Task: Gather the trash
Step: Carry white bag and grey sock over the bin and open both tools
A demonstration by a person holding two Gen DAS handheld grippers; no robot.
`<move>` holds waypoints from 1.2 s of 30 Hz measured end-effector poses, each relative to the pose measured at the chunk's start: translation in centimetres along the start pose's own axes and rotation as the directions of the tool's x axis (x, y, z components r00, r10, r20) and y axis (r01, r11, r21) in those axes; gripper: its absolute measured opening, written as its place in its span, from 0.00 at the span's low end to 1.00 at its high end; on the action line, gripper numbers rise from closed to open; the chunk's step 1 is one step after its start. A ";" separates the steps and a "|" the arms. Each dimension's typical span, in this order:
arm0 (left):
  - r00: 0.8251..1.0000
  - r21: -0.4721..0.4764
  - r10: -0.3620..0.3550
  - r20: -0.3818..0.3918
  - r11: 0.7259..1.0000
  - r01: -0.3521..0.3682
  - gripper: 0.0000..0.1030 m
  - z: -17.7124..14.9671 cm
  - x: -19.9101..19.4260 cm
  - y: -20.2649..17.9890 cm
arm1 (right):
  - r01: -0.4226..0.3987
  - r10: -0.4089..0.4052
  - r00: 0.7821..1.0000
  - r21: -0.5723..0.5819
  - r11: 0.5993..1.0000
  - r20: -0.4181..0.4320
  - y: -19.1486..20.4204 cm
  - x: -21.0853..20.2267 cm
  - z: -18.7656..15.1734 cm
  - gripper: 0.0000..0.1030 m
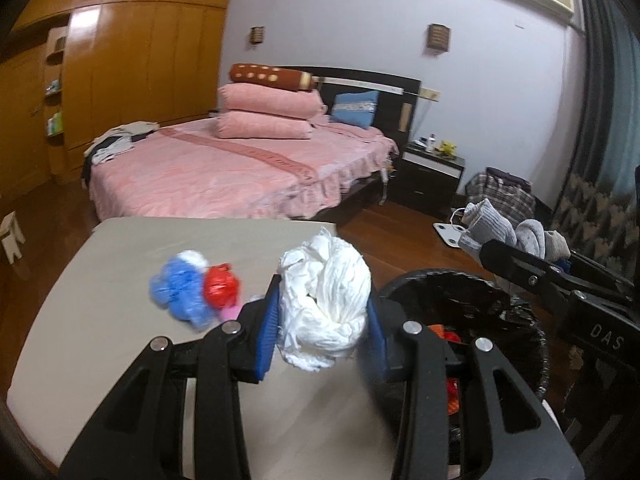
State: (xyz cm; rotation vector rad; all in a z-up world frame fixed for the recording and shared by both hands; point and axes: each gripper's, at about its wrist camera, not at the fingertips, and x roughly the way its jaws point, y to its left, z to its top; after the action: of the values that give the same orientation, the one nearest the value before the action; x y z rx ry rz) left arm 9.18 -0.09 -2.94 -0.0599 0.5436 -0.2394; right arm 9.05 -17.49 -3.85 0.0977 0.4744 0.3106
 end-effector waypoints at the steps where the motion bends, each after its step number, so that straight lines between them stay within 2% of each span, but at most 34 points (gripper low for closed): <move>1: 1.000 0.007 -0.011 -0.001 1.000 0.011 0.36 0.1 0.3 -0.5 | 0.014 -0.014 1.000 0.003 1.000 0.001 -0.7 -0.3 0.0 0.49; 8: 0.995 0.061 -0.101 -0.022 0.993 0.102 0.36 0.0 2.8 -5.4 | 0.117 -0.117 0.993 0.042 0.992 -0.004 -5.9 -1.6 -0.3 0.50; 17: 0.978 0.120 -0.202 -0.049 0.971 0.207 0.37 0.3 6.7 -10.5 | 0.219 -0.218 0.976 0.082 0.972 -0.014 -10.9 -2.7 -1.0 0.50; 19: 0.966 0.125 -0.249 -0.074 0.958 0.257 0.48 0.3 7.6 -11.5 | 0.236 -0.235 0.972 0.085 0.968 -0.025 -11.8 -2.6 -1.3 0.55; 20: 0.959 0.124 -0.271 -0.086 0.952 0.280 0.57 0.2 8.1 -11.9 | 0.254 -0.253 0.967 0.090 0.963 -0.027 -12.2 -2.5 -1.5 0.67; 21: 0.957 0.121 -0.277 -0.090 0.950 0.287 0.74 0.1 8.5 -12.1 | 0.269 -0.268 0.963 0.094 0.958 -0.026 -12.6 -2.6 -1.6 0.77; 25: 0.957 0.105 -0.276 -0.093 0.953 0.285 0.76 -0.2 8.9 -12.0 | 0.310 -0.309 0.951 0.120 0.943 -0.025 -13.9 -3.2 -2.1 0.88; 26: 0.958 0.101 -0.271 -0.093 0.955 0.280 0.76 -0.3 8.8 -11.6 | 0.320 -0.320 0.947 0.130 0.939 -0.018 -14.1 -3.6 -2.2 0.94; 31: 0.974 0.083 -0.215 -0.067 0.972 0.220 0.84 -0.4 7.3 -9.0 | 0.298 -0.299 0.954 0.160 0.941 -0.018 -14.4 -4.5 -2.4 0.95; 36: 0.989 0.034 -0.141 -0.045 0.989 0.143 0.86 -0.5 5.1 -5.0 | 0.261 -0.263 0.965 0.154 0.953 -0.010 -12.8 -4.2 -2.3 0.95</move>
State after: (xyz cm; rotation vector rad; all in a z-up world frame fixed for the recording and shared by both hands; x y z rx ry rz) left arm 12.13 -6.20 -5.35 -0.0578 0.5777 -0.3905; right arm 7.90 -30.91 -6.11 0.1846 0.4945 0.0122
